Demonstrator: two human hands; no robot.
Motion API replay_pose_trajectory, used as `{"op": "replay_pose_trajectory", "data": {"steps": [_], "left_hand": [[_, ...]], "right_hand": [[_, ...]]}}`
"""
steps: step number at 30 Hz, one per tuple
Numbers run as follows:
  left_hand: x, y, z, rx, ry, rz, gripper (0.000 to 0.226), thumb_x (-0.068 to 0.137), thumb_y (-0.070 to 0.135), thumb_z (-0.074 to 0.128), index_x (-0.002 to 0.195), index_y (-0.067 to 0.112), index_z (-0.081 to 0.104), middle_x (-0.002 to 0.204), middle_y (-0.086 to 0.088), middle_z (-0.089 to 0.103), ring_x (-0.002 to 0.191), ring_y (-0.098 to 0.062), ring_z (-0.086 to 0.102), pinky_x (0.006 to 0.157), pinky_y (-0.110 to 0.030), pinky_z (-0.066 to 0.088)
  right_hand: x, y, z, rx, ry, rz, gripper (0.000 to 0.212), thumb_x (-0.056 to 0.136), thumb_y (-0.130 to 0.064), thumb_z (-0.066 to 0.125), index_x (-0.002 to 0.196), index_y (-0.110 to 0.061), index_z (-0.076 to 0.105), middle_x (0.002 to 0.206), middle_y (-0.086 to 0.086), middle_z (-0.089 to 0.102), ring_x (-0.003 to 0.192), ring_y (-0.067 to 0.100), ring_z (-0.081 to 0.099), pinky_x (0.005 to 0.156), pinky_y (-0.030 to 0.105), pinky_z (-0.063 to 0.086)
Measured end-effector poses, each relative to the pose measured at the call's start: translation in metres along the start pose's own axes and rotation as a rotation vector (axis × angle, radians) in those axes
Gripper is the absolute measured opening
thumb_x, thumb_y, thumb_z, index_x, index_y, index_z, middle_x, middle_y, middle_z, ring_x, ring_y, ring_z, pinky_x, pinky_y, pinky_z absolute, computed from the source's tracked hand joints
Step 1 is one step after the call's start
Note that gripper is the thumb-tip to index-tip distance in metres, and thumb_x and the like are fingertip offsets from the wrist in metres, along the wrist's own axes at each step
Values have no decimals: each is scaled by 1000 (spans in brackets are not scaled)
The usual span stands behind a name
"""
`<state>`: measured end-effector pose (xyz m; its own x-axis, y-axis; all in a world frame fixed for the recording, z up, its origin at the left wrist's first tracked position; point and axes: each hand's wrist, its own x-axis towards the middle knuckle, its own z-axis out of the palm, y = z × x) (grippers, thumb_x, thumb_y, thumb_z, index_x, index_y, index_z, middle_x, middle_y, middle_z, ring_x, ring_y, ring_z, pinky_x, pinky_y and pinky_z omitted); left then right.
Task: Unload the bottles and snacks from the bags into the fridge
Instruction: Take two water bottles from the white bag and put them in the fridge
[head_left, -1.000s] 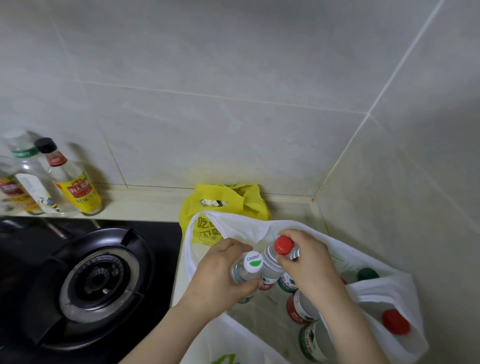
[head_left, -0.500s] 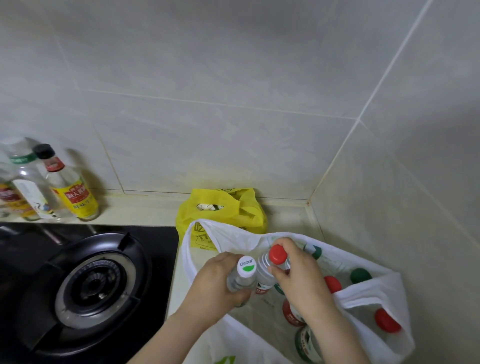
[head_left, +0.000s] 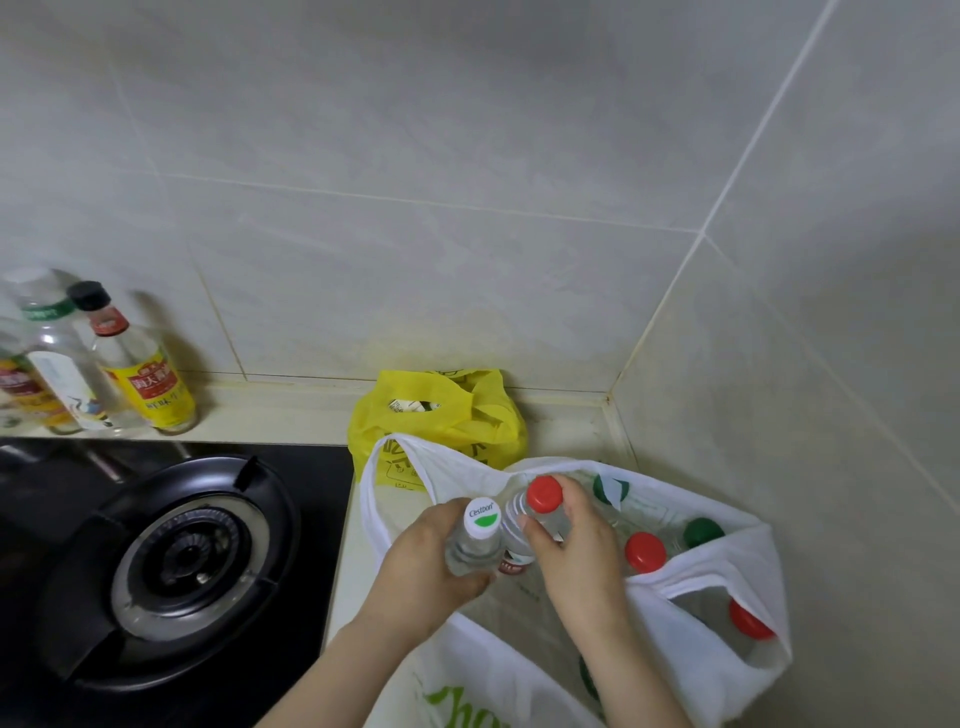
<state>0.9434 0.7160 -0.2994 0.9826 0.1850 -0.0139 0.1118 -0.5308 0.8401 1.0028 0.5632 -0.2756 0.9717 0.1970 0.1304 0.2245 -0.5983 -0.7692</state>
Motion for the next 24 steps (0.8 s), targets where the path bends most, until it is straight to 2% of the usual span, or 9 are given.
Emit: {"op": "replay_pose_trajectory", "data": {"steps": [2,5,8,13,17,20,24], "left_hand": [[-3,1,0,1,16,-10,63,67,22,80,108,51,42,107,22,53,96,3,51,76,2,36],[-7,-1,-1,-14,49,-15,61,66,23,80,101,55,43,106,23,55,95,4,53,77,-2,37],[-11,-7,0,-81,95,-66,58,64,24,82,99,55,48,106,23,60,97,6,56,80,-9,43],[-19,-13,-2,-133,148,-130,58,62,31,84,114,34,60,106,14,66,98,-4,62,87,-29,52],[-23,4,-17,-153,182,-83,52,64,29,85,111,29,63,103,12,68,91,1,63,80,-16,51],[-26,27,-36,-143,217,-4,47,65,37,83,107,32,63,100,15,67,92,1,62,83,-23,52],[-27,67,-68,-112,279,157,39,66,48,72,102,38,61,100,20,63,94,-1,61,80,-23,51]], "right_hand": [[-1,1,2,43,24,6,26,83,-18,72,104,-26,60,89,-29,59,88,-4,56,79,8,40],[-7,5,4,110,29,4,23,82,-18,72,99,-29,60,88,-24,66,89,-4,60,83,21,47],[-12,8,4,147,42,11,23,81,-19,74,98,-30,62,89,-21,68,90,-2,62,83,26,50],[-14,7,-2,137,67,4,24,79,-23,76,98,-32,65,86,-23,68,82,-2,62,75,28,52],[-20,-4,-14,179,84,-73,19,80,-23,75,93,-32,64,87,-21,68,80,5,63,73,22,49],[-19,-25,-29,255,138,-152,18,80,-18,75,89,-29,64,87,-20,68,85,1,62,76,15,45],[-13,-66,-54,404,207,-256,19,81,-18,74,91,-30,63,88,-22,67,87,-2,61,77,9,42]]}}
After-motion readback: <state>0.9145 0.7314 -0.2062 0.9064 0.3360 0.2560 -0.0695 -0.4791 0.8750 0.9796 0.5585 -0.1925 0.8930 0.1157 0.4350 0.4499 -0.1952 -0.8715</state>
